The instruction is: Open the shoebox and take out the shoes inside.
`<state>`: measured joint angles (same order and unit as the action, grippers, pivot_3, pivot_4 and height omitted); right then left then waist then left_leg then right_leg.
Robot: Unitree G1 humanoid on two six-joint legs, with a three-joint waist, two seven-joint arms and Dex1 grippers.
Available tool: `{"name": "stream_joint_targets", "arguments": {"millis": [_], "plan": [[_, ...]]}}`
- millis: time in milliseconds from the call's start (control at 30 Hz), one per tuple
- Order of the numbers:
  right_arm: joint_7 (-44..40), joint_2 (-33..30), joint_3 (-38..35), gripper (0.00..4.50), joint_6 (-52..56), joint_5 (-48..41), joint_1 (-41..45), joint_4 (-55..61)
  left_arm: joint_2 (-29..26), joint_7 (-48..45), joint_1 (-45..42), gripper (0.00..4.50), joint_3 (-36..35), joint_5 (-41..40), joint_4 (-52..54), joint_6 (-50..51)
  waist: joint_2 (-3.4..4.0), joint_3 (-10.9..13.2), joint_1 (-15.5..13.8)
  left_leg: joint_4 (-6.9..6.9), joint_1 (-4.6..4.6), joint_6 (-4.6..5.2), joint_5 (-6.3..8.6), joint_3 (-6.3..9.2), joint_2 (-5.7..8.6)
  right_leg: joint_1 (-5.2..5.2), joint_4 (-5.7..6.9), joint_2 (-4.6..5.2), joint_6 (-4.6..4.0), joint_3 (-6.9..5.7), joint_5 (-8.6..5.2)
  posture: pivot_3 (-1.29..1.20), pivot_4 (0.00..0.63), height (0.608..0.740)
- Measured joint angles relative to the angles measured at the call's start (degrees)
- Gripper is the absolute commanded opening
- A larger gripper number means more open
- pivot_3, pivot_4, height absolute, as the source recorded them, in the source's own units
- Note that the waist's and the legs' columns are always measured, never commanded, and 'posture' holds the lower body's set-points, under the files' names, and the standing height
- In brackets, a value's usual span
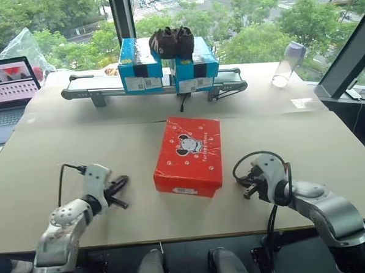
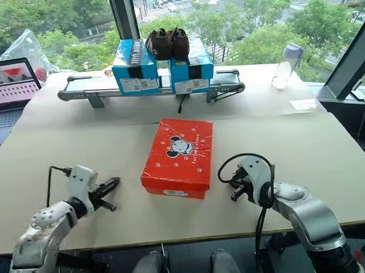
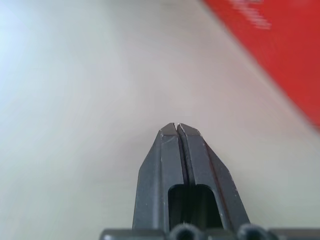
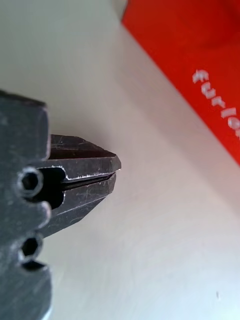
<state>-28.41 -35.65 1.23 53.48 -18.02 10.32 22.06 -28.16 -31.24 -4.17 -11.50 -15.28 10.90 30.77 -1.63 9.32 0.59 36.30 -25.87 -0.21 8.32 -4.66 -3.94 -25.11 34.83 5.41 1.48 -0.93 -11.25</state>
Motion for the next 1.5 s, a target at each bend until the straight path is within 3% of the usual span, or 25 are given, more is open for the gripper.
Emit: {"name": "stream_joint_targets", "arguments": {"millis": [133,300,633,733,967,1300,1500], "plan": [[2.4,2.6,0.1,0.00,-6.0,3.7,5.8,-10.7,3.2,0.8,-11.7,0.04,3.3,1.7,-8.1,-4.5,-0.01,0.0,-0.4,-0.03,-0.44,0.05,-0.02,-0.07,-0.04,-0.02,-0.75,0.03,0.03,-0.19,0.07,0.00,0.150,0.740],[2.5,6.7,2.3,0.00,-10.2,5.8,11.6,-17.3,8.5,0.9,-17.8,0.04,9.4,4.0,-15.4,-9.2,-0.12,-0.1,0.6,0.15,-0.44,0.22,-0.13,-0.32,-0.03,0.01,-0.67,0.12,0.38,0.06,0.93,0.00,0.150,0.740],[-1.5,12.2,6.0,0.00,-11.4,5.4,16.0,-19.3,9.9,-1.6,-12.9,0.04,14.7,4.9,-12.3,-9.7,-0.12,-0.1,0.2,-0.25,-0.42,0.62,-0.37,-0.26,-0.05,-0.40,0.09,-0.07,0.12,0.17,0.73,0.00,0.150,0.740],[-1.6,12.8,4.7,0.00,-8.1,3.2,15.3,-14.9,8.8,-1.6,-10.9,0.04,14.5,4.5,-8.9,-7.4,-0.11,-0.1,0.3,-0.20,-0.41,0.47,-0.28,-0.26,-0.06,-0.42,0.14,-0.04,0.34,0.17,0.54,0.00,0.150,0.740],[-1.6,12.6,3.9,0.00,-0.1,0.5,12.3,-4.6,6.5,-1.9,-5.6,0.04,12.8,2.3,0.0,-0.4,-0.10,-0.1,0.2,-0.11,-0.40,0.18,-0.11,-0.26,-0.06,-0.48,0.21,0.01,0.00,0.15,0.41,0.00,0.150,0.740],[-4.2,7.2,5.1,0.00,2.8,-0.7,9.0,-1.5,5.6,-0.2,-3.6,0.04,9.8,-1.0,8.5,5.6,-0.11,-0.1,0.1,-0.06,-0.41,0.15,-0.09,-0.26,-0.04,-0.46,0.18,0.05,0.00,0.12,0.42,0.00,0.150,0.740],[-7.6,1.1,3.1,0.00,-0.7,-0.6,10.8,-6.5,-0.3,-2.7,-3.3,0.04,4.0,-3.3,7.5,5.3,-0.12,-0.1,0.1,-0.06,-0.41,0.15,-0.09,-0.27,-0.04,-0.51,0.19,0.04,-0.01,0.13,0.42,0.00,0.150,0.740]]}}
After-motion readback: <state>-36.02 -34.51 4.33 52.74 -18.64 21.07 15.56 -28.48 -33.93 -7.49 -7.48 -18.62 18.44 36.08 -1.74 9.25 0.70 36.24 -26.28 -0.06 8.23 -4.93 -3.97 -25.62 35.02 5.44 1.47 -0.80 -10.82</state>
